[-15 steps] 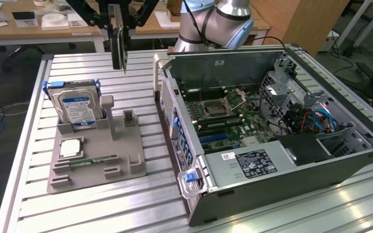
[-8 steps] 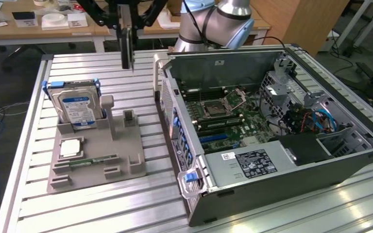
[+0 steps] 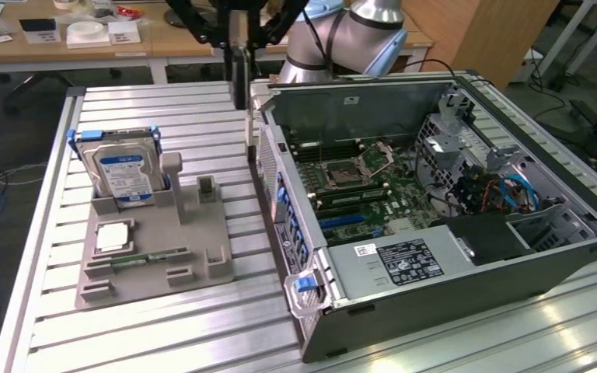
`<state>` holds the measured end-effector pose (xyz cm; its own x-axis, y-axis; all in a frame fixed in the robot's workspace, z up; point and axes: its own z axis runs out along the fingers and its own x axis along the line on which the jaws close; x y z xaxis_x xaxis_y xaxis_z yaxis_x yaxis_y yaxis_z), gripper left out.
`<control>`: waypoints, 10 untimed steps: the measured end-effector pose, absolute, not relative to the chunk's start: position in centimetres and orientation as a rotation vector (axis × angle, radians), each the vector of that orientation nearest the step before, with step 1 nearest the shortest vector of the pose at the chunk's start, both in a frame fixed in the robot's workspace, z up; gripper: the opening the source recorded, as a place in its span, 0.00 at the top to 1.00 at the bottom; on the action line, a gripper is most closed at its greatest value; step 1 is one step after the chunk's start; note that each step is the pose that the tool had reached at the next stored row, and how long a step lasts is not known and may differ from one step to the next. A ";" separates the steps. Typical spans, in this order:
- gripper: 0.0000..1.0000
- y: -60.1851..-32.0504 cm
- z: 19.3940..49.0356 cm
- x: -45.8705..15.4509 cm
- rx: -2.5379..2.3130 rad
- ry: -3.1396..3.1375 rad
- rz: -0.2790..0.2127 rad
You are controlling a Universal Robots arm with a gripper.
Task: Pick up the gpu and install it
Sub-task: 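Pick up the gpu and move the gpu toward the slot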
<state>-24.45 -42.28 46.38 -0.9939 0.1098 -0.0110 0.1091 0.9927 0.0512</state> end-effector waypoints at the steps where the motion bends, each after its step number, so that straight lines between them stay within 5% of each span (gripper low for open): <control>1: 0.72 -42.3 46.3 -24.0 0.172 3.122 0.079; 10: 0.72 -42.3 46.0 -19.9 0.172 3.122 0.079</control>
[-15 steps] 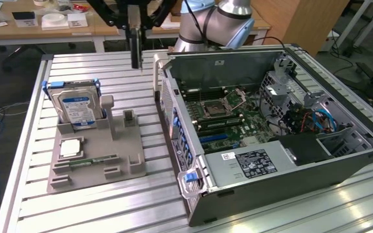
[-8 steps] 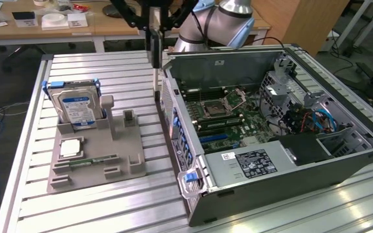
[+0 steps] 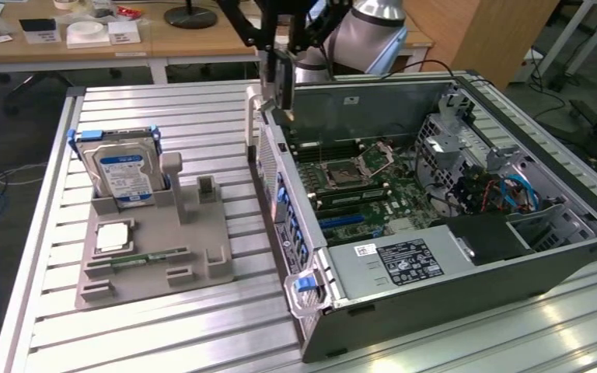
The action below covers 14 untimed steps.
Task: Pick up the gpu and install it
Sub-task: 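Pick up the gpu and move the gpu toward the slot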
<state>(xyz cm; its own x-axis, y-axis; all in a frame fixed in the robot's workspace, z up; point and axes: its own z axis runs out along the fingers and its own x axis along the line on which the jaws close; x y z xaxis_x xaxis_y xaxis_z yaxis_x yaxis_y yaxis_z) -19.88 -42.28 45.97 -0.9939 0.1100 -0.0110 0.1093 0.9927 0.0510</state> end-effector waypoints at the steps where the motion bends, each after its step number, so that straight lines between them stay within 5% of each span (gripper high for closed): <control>1: 0.72 -42.3 45.9 -19.4 0.172 3.122 0.079; 14: 0.72 -42.3 45.4 -13.5 0.172 3.122 0.079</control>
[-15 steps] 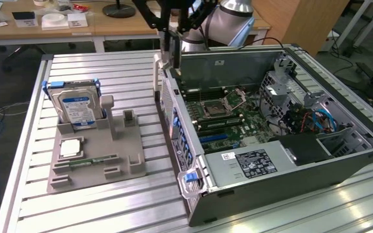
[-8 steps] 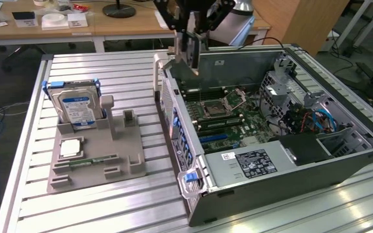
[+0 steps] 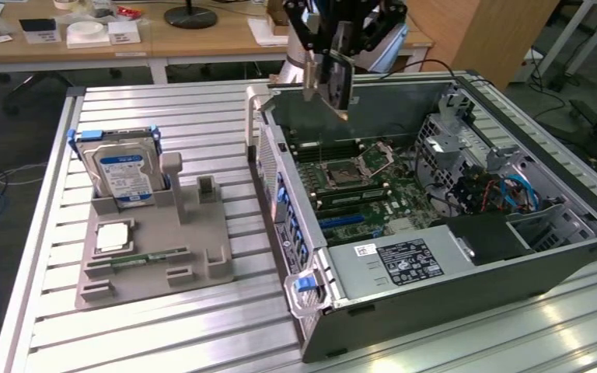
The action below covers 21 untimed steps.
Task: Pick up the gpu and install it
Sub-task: 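Pick up the gpu and move the gpu toward the slot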
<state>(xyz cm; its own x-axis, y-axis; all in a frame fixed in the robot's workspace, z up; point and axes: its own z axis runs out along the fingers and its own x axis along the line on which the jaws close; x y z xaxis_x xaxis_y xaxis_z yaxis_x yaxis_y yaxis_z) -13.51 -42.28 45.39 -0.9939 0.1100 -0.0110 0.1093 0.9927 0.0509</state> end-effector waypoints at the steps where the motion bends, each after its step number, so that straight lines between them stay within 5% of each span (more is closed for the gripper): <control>1: 0.72 -42.3 45.3 -13.1 0.172 3.122 0.079; 11: 0.72 -42.3 44.9 -8.5 0.172 3.122 0.081; 19: 0.72 -42.3 44.9 -5.1 0.173 3.119 0.264; 21: 0.72 -42.3 44.8 -4.3 0.173 3.118 0.278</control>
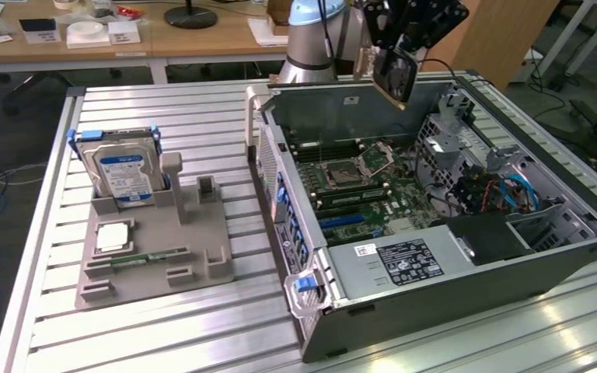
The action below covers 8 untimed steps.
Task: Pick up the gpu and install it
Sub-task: 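Pick up the gpu and move the gpu toward the slot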
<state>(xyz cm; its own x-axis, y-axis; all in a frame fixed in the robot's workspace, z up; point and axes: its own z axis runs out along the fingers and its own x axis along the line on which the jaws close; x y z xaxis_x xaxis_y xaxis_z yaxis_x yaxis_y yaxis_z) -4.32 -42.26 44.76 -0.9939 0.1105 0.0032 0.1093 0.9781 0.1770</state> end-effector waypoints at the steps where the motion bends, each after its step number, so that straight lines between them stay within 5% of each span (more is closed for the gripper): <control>1: 0.72 -42.3 44.7 -4.0 0.173 3.118 0.278; 6: 0.72 -42.3 44.3 -2.8 0.173 3.118 0.271; 8: 0.72 -42.3 44.3 -2.4 0.173 3.120 0.231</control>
<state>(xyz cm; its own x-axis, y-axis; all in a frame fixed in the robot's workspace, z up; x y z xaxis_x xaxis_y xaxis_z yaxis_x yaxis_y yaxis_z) -2.42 -42.28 44.33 -0.9939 0.1105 -0.0001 0.1093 0.9831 0.1471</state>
